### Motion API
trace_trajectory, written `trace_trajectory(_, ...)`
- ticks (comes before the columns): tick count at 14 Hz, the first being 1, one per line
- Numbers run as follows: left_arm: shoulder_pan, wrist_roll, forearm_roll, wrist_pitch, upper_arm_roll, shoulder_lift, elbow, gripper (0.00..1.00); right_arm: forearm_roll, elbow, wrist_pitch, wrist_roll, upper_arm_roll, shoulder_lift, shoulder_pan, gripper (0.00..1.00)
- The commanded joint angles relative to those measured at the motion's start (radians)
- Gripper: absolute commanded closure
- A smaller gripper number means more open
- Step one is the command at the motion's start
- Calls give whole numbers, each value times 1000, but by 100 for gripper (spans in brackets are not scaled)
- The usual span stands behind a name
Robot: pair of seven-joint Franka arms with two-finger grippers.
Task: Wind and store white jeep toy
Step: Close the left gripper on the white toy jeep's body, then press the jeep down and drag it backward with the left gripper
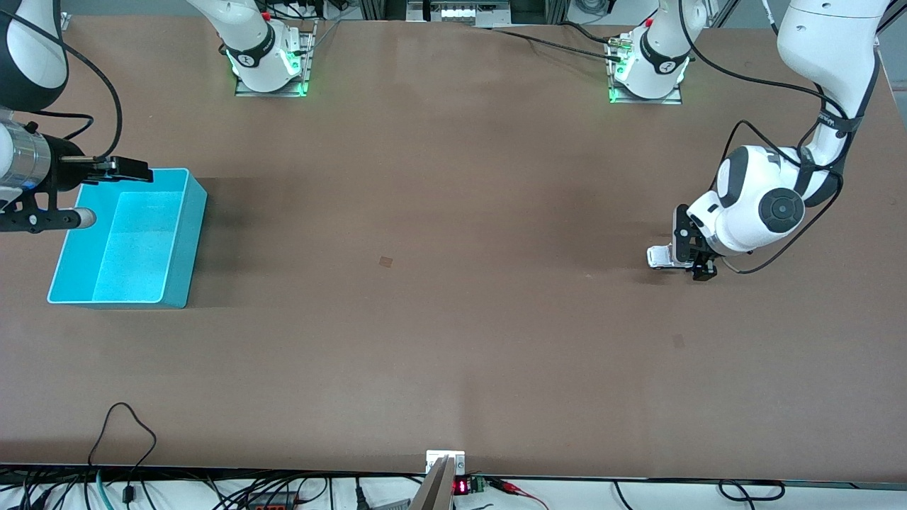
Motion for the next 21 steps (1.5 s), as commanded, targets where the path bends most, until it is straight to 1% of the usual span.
trace_trajectory(1,7,13,17,13,-5,-33,-31,0,3,6,-16,-1,2,0,-4,0)
trace_trajectory(3,9,13,17,13,-5,-30,-31,3,3,6,-16,-1,2,0,-6,0)
trace_trajectory(5,9,13,17,13,-5,-27,-31,11,3,6,-16,-1,2,0,-6,0)
trace_trajectory(7,9,13,17,14,-3,-27,-31,21,3,4,-16,-1,2,0,-4,0)
trace_trajectory(10,9,13,17,27,-3,-25,-31,32,3,6,-16,-2,2,0,-6,0)
trace_trajectory(11,9,13,17,28,-3,-25,-31,39,3,6,-16,-2,2,2,-6,0)
trace_trajectory(13,9,16,17,48,-3,-27,-31,47,3,6,-16,-2,2,2,-6,0)
trace_trajectory(14,9,21,18,56,-3,-27,-31,53,3,6,-16,-2,2,2,-6,0)
trace_trajectory(17,9,23,17,76,-3,-25,-31,61,3,6,-16,-2,2,2,-6,0)
trace_trajectory(21,10,13,14,79,0,-22,-31,65,3,4,-17,-2,2,2,-6,0)
